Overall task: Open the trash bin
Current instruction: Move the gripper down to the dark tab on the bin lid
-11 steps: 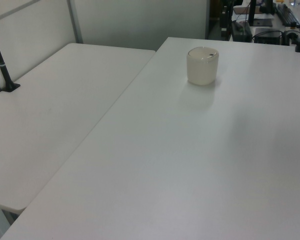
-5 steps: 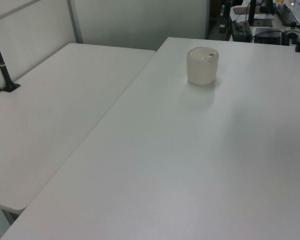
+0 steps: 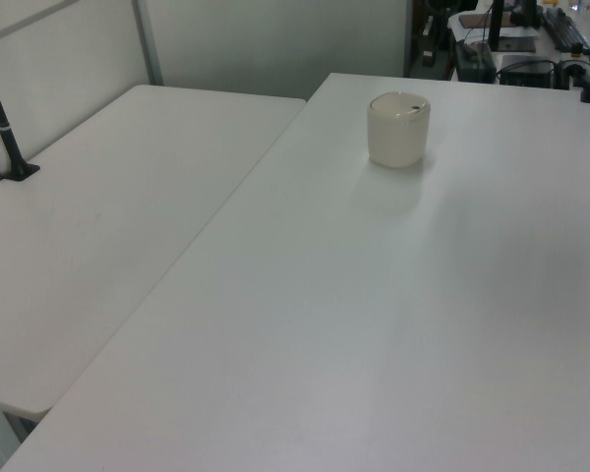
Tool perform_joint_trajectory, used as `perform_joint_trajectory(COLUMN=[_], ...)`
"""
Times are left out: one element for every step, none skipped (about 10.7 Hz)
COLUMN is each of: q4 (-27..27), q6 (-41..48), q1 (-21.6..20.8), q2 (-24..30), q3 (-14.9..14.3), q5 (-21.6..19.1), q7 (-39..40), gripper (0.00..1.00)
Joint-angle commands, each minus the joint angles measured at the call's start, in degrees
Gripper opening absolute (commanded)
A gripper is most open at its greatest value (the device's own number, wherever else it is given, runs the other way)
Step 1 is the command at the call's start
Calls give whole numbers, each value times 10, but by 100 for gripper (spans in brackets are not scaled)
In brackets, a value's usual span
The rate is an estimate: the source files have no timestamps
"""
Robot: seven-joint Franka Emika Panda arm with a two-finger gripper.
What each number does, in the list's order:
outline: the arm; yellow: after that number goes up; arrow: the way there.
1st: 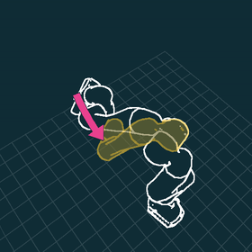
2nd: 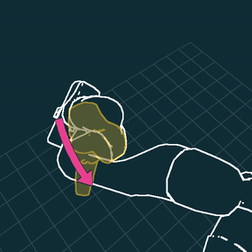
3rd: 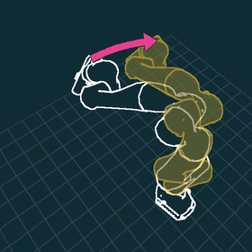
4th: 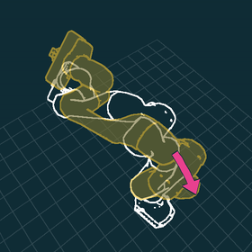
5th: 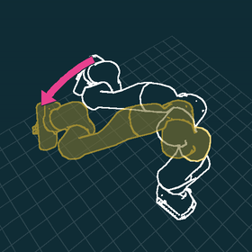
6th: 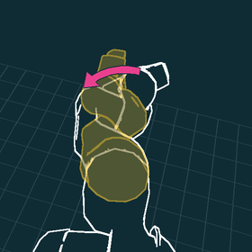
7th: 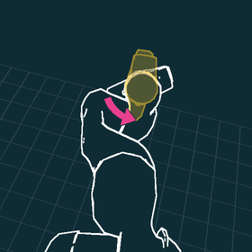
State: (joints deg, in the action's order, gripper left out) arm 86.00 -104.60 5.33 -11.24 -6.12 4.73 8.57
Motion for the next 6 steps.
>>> perform_joint_trajectory(q4=[4, 5, 4, 4, 4, 4], q6=[-52, -72, -82, -107, -126, -140], q1=[20, 21, 21, 23, 32, 35], q2=[-44, -60, -75, -87, -95, -101], q3=[1, 1, 0, 0, 0, 0], q5=[-12, -11, -9, -9, -9, -10], q7=[7, 2, -5, -8, -20, -38], gripper=[0, 0, 0, 0, 0, 0])
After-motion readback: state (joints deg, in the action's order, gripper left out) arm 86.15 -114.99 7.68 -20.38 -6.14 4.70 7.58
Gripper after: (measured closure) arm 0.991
